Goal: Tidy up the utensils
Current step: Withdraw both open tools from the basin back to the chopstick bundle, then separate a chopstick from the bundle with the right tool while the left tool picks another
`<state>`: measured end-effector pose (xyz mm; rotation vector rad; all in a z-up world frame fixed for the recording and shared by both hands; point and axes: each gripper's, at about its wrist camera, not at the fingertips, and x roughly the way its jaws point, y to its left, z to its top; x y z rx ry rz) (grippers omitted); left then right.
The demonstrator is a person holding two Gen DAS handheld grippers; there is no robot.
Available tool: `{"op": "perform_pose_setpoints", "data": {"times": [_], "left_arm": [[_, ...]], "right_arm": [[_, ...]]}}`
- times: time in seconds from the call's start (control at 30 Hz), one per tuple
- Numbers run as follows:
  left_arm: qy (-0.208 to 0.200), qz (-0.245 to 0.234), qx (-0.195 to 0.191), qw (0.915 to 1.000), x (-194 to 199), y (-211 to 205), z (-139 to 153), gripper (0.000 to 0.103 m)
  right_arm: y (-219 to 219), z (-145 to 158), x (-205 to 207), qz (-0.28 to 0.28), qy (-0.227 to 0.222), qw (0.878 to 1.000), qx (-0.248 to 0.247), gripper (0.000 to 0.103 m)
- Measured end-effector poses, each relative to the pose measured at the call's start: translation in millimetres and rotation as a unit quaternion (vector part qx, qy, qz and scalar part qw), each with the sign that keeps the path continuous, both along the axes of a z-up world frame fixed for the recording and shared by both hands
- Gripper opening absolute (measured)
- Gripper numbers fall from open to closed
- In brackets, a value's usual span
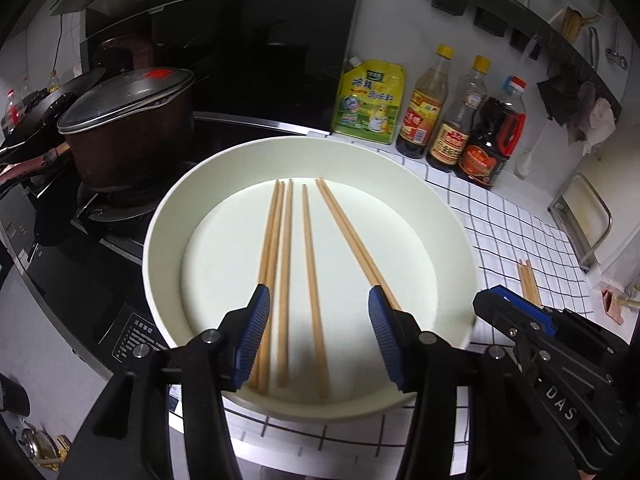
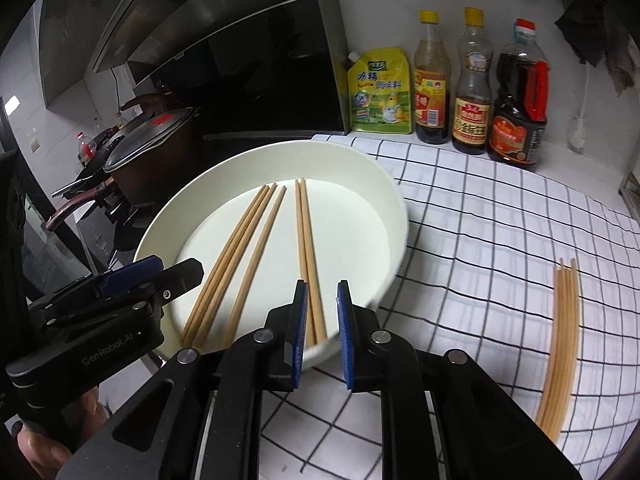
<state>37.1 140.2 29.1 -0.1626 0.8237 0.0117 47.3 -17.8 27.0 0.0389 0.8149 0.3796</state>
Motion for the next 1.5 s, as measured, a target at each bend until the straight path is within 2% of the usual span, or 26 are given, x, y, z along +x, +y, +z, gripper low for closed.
{"op": "perform_pose_setpoints", "data": {"times": [0.4,0.73,0.9,1.17,1.5], "left_arm": [[-0.003,-0.054,0.002,0.9985,-14.5,-62.3,-0.6,0.052],[0.009,-0.108,0.010,0.9940,-17.2,-128.8,-12.0,0.056],[0.017,-0.136,0.014,0.9904,-17.3,-164.1,-20.1,0.057],[0.040,-0.156,0.017,0.9869,-9.4,-204.9,-44.0,0.060],[0.062,-0.148,0.022,0.9868,9.3,-213.9,-65.3,0.060]], "right_arm": [[-81.0,0.9,-38.6,-0.071,-0.008,0.997,-0.006,0.019],[-176.2,-19.0,-59.3,-0.157,0.003,0.987,-0.018,0.023],[-209.7,-33.8,-62.2,-0.179,0.021,0.984,-0.016,0.023],[-229.8,-57.0,-52.5,-0.181,0.042,0.982,-0.034,0.025],[-225.0,-83.0,-19.3,-0.161,0.067,0.984,-0.043,0.027]]}}
